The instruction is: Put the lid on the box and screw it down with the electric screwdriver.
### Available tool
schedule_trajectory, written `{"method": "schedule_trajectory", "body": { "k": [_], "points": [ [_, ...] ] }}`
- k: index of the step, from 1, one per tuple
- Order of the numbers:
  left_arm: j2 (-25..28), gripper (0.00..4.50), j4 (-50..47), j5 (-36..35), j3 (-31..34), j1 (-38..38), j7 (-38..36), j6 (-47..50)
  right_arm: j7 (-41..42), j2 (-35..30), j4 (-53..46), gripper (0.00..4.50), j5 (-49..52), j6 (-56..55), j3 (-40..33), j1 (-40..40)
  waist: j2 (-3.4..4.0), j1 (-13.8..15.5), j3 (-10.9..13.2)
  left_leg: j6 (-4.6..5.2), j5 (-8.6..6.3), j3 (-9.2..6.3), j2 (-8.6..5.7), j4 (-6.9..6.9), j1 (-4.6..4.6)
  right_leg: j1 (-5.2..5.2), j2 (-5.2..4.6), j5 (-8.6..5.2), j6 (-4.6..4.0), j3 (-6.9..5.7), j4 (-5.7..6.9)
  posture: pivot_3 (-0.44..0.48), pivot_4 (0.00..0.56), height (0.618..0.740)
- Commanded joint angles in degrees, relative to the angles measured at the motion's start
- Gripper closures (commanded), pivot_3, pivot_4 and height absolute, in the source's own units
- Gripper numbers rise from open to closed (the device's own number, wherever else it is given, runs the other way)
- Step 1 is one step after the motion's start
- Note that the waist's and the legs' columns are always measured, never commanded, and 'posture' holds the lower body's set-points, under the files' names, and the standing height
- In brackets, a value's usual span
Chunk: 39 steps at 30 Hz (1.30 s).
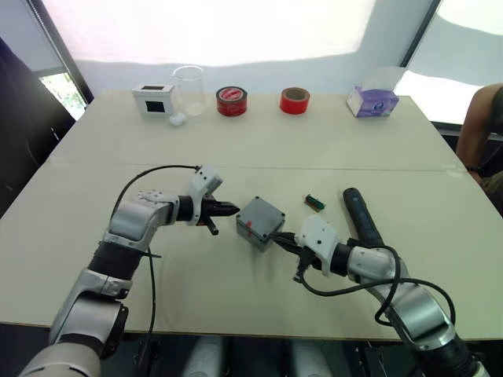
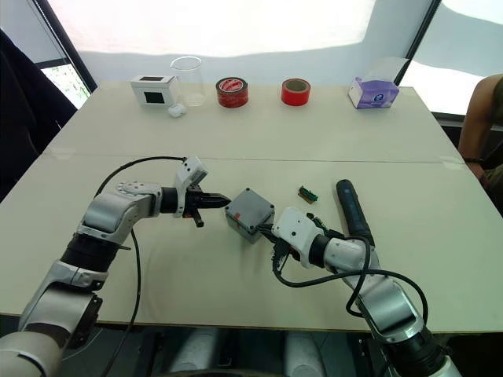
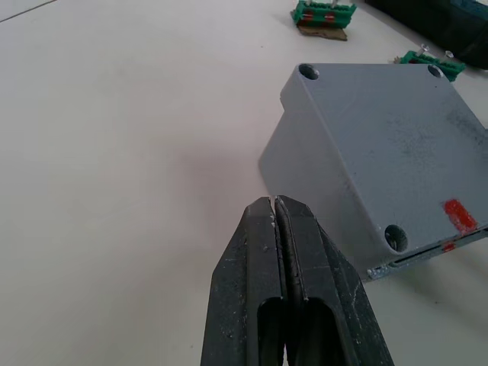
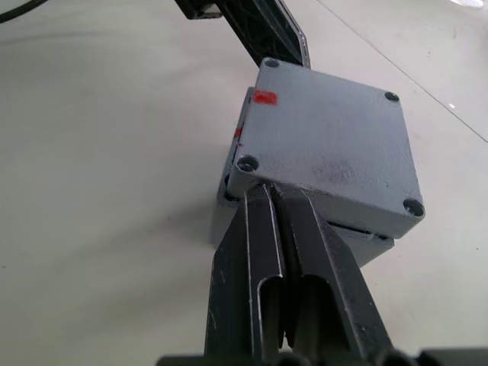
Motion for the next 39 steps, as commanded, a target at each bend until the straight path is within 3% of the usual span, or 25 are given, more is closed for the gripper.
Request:
{"method": "schedule_trajectory", "body": {
  "k": [1, 39],
  "points": [
    [0.0, 4.5, -2.97, -1.11, 1.66, -0.68, -0.34, 0.59, -0.51, 0.81, -0.2, 4.48, -0.39, -1.96, -0.08, -0.34, 0.0, -0.04, 0.0, 0.0, 0.0, 0.0, 0.0, 0.0, 0.0, 0.0, 0.0, 0.0, 0.0, 0.0, 0.0, 0.0, 0.15, 0.74],
    [-0.96, 4.5, -5.42, -1.36, 2.08, -0.39, -0.53, 0.54, -0.41, -0.59, 1.36, 4.48, -1.56, -4.61, -1.39, -0.58, -0.01, 0.02, 0.04, 0.0, 0.0, 0.0, 0.01, -0.01, -0.01, 0.0, -0.04, 0.0, 0.0, 0.0, -0.03, 0.0, 0.15, 0.74]
  ]
}}
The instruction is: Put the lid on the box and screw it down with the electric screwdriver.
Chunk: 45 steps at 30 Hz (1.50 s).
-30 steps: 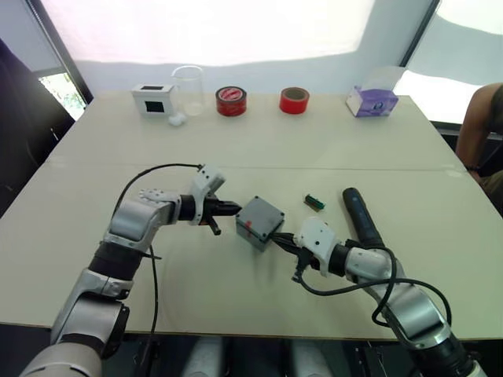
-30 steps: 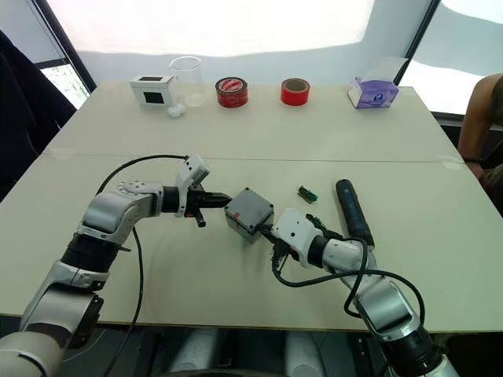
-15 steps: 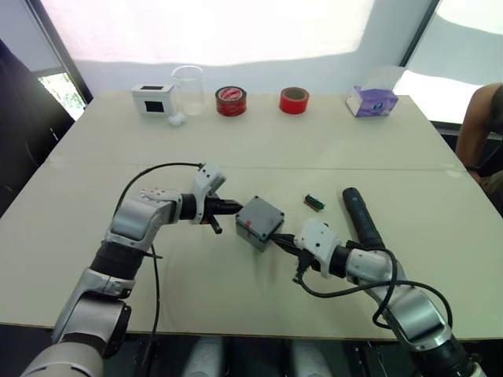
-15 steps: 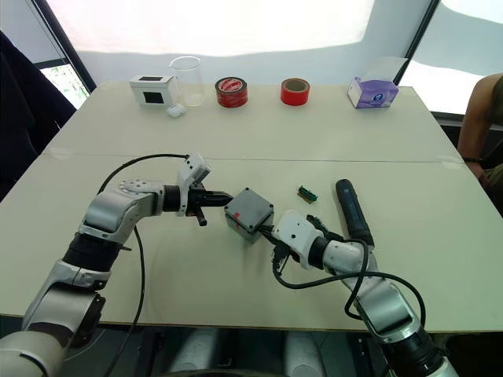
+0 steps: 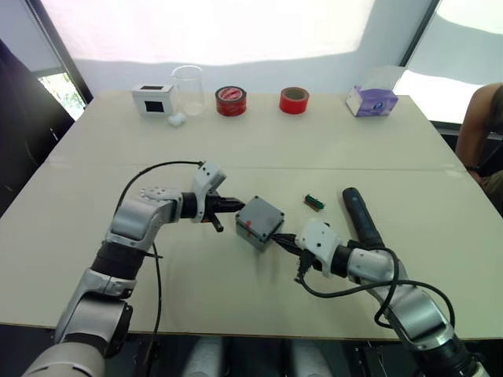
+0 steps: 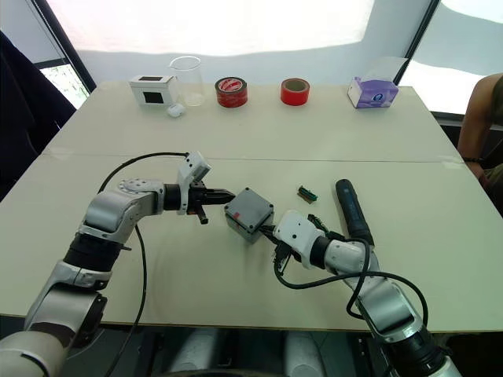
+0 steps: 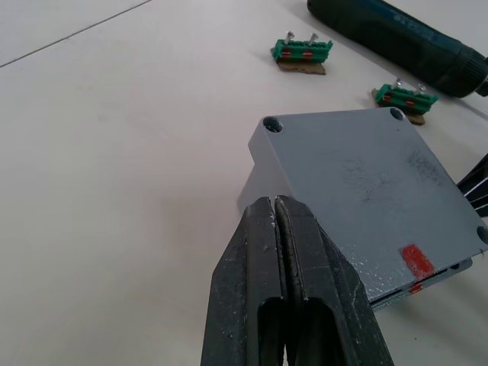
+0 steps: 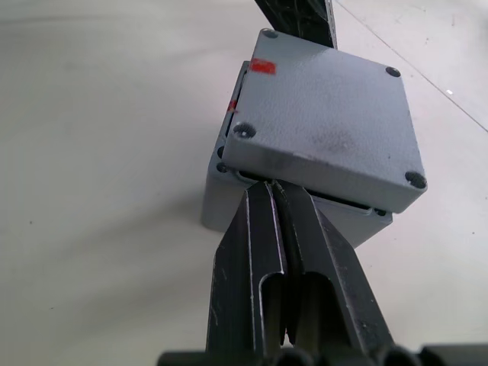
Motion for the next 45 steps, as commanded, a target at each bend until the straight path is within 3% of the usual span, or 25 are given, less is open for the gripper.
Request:
{"method": "schedule_trajectory", "body": {
  "k": [1, 45],
  "points": [
    [0.65, 4.5, -2.29, -0.56, 0.55, -0.14, -0.9, -0.37, -0.16, 0.0, -0.86, 4.48, -0.13, -1.07, -1.48, -1.15, 0.01, 0.0, 0.01, 0.0, 0.0, 0.0, 0.0, 0.0, 0.0, 0.0, 0.0, 0.0, 0.0, 0.0, 0.0, 0.0, 0.15, 0.74],
    [1.61, 4.5, -5.0, 2.5, -2.94, 1.79, -2.89, -1.06, 1.36, -0.07, -3.38, 4.48, 0.83, 1.71, -1.07, -0.61, -0.01, -0.01, 0.12, -0.08, 0.04, 0.0, 0.01, -0.61, -0.01, -0.03, 0.0, 0.03, 0.0, 0.0, -0.55, 0.0, 0.15, 0.74]
  ]
}}
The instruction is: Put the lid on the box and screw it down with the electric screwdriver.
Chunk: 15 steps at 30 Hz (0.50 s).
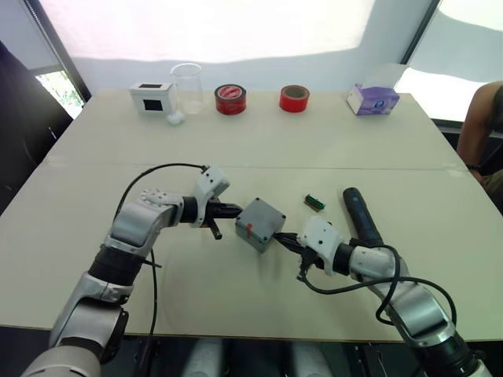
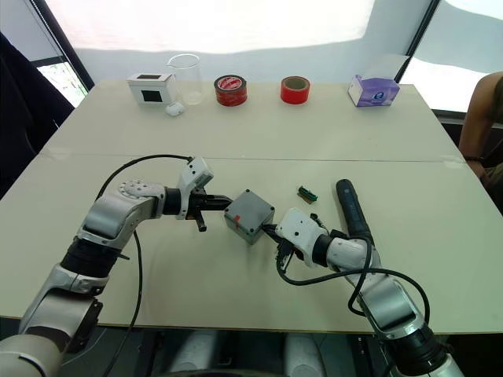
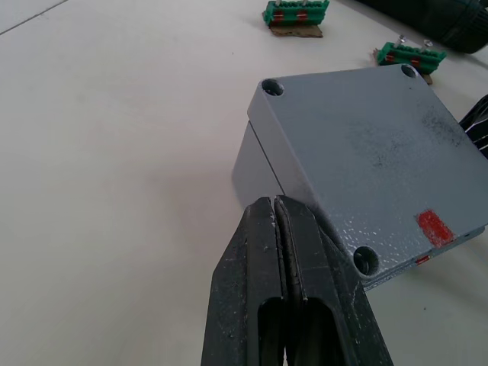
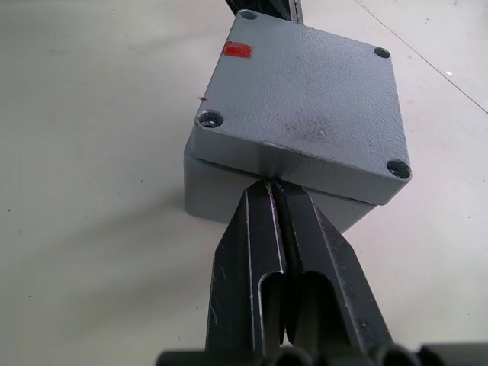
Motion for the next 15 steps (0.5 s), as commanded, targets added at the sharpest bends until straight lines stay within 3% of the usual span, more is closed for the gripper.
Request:
{"method": "schedule_trajectory", "body": {
  "k": [1, 15],
  "points": [
    [0.3, 4.5, -1.91, -1.05, -0.41, 0.11, -1.96, -0.65, 0.17, 0.18, -3.25, 4.48, 0.61, -0.51, -0.33, -0.19, 0.0, -0.01, 0.0, 0.0, 0.0, 0.0, 0.0, 0.0, 0.0, 0.0, 0.0, 0.0, 0.0, 0.0, 0.0, 0.0, 0.15, 0.74],
    [1.08, 4.5, -1.56, -0.88, 0.73, -0.11, -2.13, -0.94, 1.34, -0.53, -4.5, 4.48, 1.06, 0.01, -1.17, 0.14, 0.0, -0.01, 0.0, 0.0, 0.0, 0.0, 0.0, -0.01, 0.0, 0.0, 0.05, 0.0, 0.0, -0.06, -0.01, 0.0, 0.15, 0.74]
  ]
}}
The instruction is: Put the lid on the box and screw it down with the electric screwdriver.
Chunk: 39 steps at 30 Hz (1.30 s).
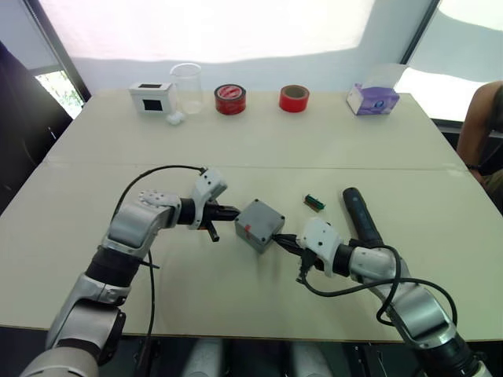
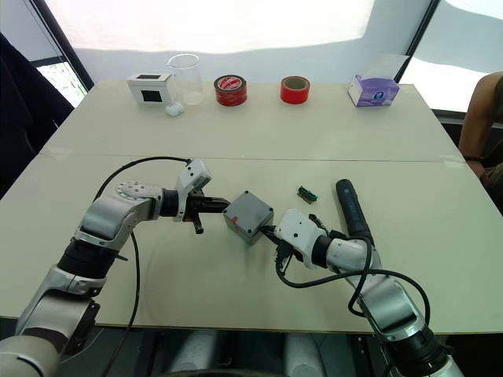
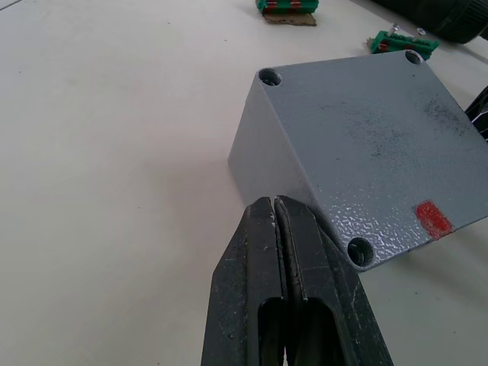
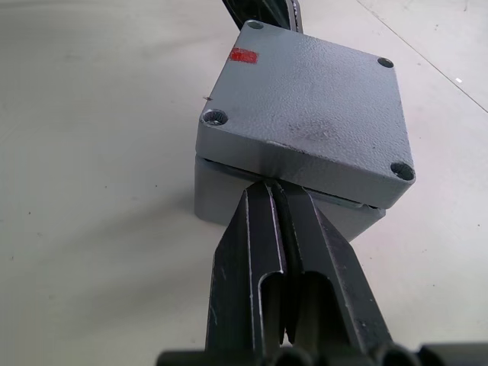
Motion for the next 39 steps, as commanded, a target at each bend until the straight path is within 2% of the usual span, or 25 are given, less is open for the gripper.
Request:
{"method": "schedule_trajectory", "body": {
  "k": [1, 14, 18, 28, 39],
  "points": [
    [0.19, 4.5, -1.28, -0.65, 0.77, -0.67, -0.59, -1.29, 0.43, -0.72, -3.57, 4.48, 0.91, -0.26, -1.24, 0.02, 0.0, 0.02, 0.0, 0.0, 0.0, 0.0, 0.0, 0.0, 0.0, 0.0, 0.0, 0.0, 0.0, 0.0, 0.0, 0.0, 0.15, 0.74],
    [-0.75, 4.5, 4.19, 0.69, 2.01, -2.28, 1.94, -4.47, 1.17, -2.61, -1.99, 4.48, 0.39, -0.82, -1.89, 0.55, 0.0, 0.02, 0.0, 0.0, 0.0, 0.0, -0.01, 0.01, 0.0, 0.01, 0.03, 0.0, 0.01, -0.02, 0.0, 0.0, 0.15, 0.74],
    [-0.46, 4.5, 5.91, 2.64, 0.07, -1.32, 2.0, -6.54, 1.04, -1.61, 0.55, 4.48, -0.32, -1.29, -0.28, -0.17, 0.0, 0.02, 0.0, 0.0, 0.0, 0.0, -0.01, 0.01, 0.0, 0.02, 0.05, 0.0, 0.01, -0.03, 0.0, 0.0, 0.15, 0.74],
    [-0.49, 4.5, -1.58, 1.23, -2.28, 4.01, -0.07, -2.57, 0.95, -0.39, 5.54, 4.48, -1.97, -1.6, 1.61, -4.31, 0.0, -0.01, 0.0, 0.0, 0.01, 0.0, -0.01, 0.01, 0.0, 0.02, 0.04, 0.0, 0.01, -0.02, 0.0, 0.0, 0.15, 0.74],
    [0.11, 4.5, -10.98, -1.36, -1.79, 7.78, 0.16, 3.76, 2.42, -0.63, 6.14, 4.48, -2.36, -1.64, 1.93, -4.79, 0.0, -0.04, 0.0, 0.0, 0.01, 0.0, -0.01, 0.01, 0.0, 0.02, 0.02, 0.0, 0.01, -0.01, 0.0, 0.0, 0.15, 0.74]
  ]
}}
